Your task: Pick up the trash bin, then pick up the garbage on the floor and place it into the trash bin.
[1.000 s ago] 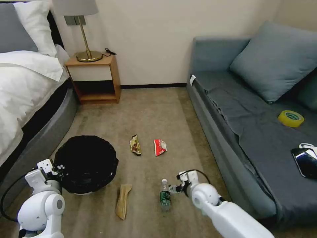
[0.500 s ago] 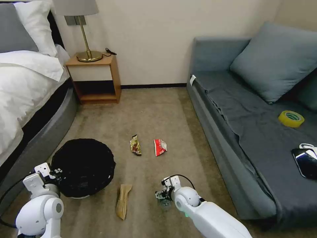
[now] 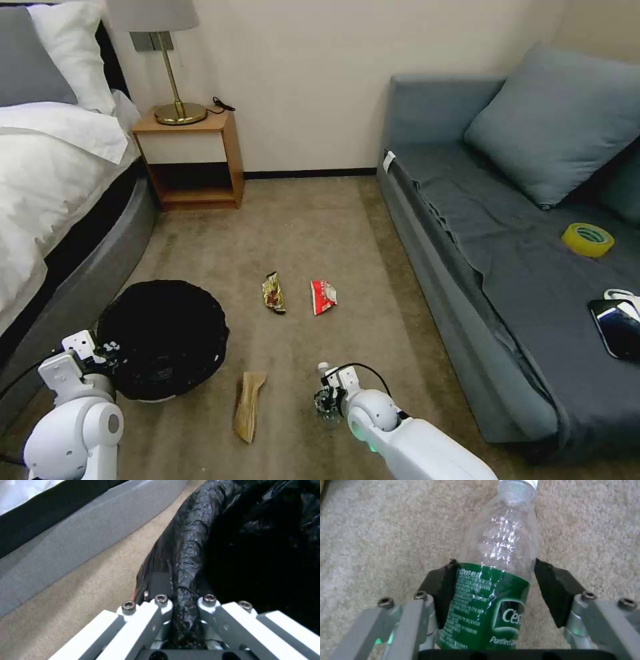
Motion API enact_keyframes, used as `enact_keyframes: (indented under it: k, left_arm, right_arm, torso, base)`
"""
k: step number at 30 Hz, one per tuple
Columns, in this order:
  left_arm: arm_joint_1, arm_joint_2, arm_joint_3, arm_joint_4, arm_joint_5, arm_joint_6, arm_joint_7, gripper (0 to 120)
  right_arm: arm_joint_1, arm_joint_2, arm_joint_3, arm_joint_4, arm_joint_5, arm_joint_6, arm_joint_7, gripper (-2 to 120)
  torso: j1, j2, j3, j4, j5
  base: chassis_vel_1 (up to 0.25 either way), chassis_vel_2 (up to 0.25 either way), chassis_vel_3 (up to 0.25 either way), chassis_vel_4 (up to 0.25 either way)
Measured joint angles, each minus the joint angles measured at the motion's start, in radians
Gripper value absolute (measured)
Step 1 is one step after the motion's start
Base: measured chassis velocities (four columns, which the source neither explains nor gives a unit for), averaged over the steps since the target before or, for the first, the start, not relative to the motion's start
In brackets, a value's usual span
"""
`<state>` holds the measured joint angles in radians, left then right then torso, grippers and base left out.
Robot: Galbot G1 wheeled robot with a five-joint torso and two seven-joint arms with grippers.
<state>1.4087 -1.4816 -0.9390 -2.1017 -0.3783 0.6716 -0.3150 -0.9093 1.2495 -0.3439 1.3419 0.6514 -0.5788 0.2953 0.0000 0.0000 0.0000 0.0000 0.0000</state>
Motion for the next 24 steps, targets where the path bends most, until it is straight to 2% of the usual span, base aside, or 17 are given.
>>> enact_keyframes:
  k: [2, 4, 7, 11, 15, 17, 19, 21, 23, 24]
  left_arm:
    - [0.0, 0.0, 0.0, 0.0, 0.0, 0.0, 0.001, 3]
    - [0.0, 0.0, 0.0, 0.0, 0.001, -0.001, 0.001, 3]
    - [-0.001, 0.0, 0.003, 0.001, 0.005, -0.002, 0.002, 3]
    - [-0.003, -0.001, 0.005, 0.002, 0.005, -0.002, 0.002, 3]
    - [-0.003, -0.001, 0.012, 0.0, 0.006, -0.002, 0.002, 3]
    - [-0.001, -0.003, 0.019, 0.0, 0.006, -0.001, 0.001, 3]
    - [0.001, -0.004, 0.023, 0.0, 0.006, -0.001, 0.001, 3]
    - [0.004, -0.005, 0.032, 0.0, 0.006, -0.001, 0.0, 3]
    - [0.008, -0.007, 0.042, 0.0, 0.007, 0.0, -0.001, 3]
    - [0.008, -0.007, 0.042, 0.0, 0.007, 0.0, -0.001, 3]
  right_arm:
    - [-0.001, 0.0, -0.002, -0.008, -0.016, 0.006, -0.008, 48]
    - [-0.002, 0.001, -0.004, -0.012, -0.022, 0.011, -0.01, 45]
    - [-0.006, -0.002, -0.004, -0.015, -0.033, 0.023, -0.017, 33]
    - [-0.007, -0.013, -0.004, -0.003, -0.033, 0.031, -0.017, 26]
    - [-0.007, -0.072, 0.003, 0.081, 0.003, 0.035, -0.009, 19]
    - [0.001, -0.134, 0.012, 0.167, 0.037, 0.035, -0.001, 14]
    - [0.008, -0.16, 0.017, 0.214, 0.059, 0.035, 0.005, 14]
    - [0.028, -0.206, 0.026, 0.326, 0.121, 0.035, 0.022, 14]
    - [0.053, -0.224, 0.03, 0.412, 0.178, 0.035, 0.034, 14]
    - [0.053, -0.224, 0.03, 0.412, 0.178, 0.035, 0.034, 14]
  torso:
    - [0.0, 0.0, 0.0, 0.0, 0.0]
    - [0.0, 0.0, 0.0, 0.0, 0.0]
    - [0.0, 0.0, 0.0, 0.0, 0.0001]
    - [0.0, 0.0, 0.0, 0.0001, 0.0002]
    - [0.0, 0.0, 0.0, 0.0, 0.0005]
    - [0.0, 0.0, 0.0, -0.0003, -0.0001]
    - [0.0, 0.0, 0.0, -0.0003, 0.0]
    - [0.0, 0.0, 0.0, -0.0004, 0.0]
    - [0.0, 0.0, 0.0, -0.0002, 0.0001]
    - [0.0, 0.0, 0.0, -0.0002, 0.0001]
  base:
    - [0.0, 0.0, 0.0, 0.0]
    - [0.0, 0.0, 0.0, 0.0]
    - [0.0, 0.0, 0.0, 0.0]
    - [0.0, 0.0, 0.0, 0.0]
    - [0.0, 0.0, 0.0, 0.0]
    - [0.0, 0.0, 0.0, 0.0]
    - [0.0, 0.0, 0.0, 0.0]
    - [0.0, 0.0, 0.0, 0.0]
    - [0.0, 0.0, 0.0, 0.0]
    - [0.0, 0.0, 0.0, 0.0]
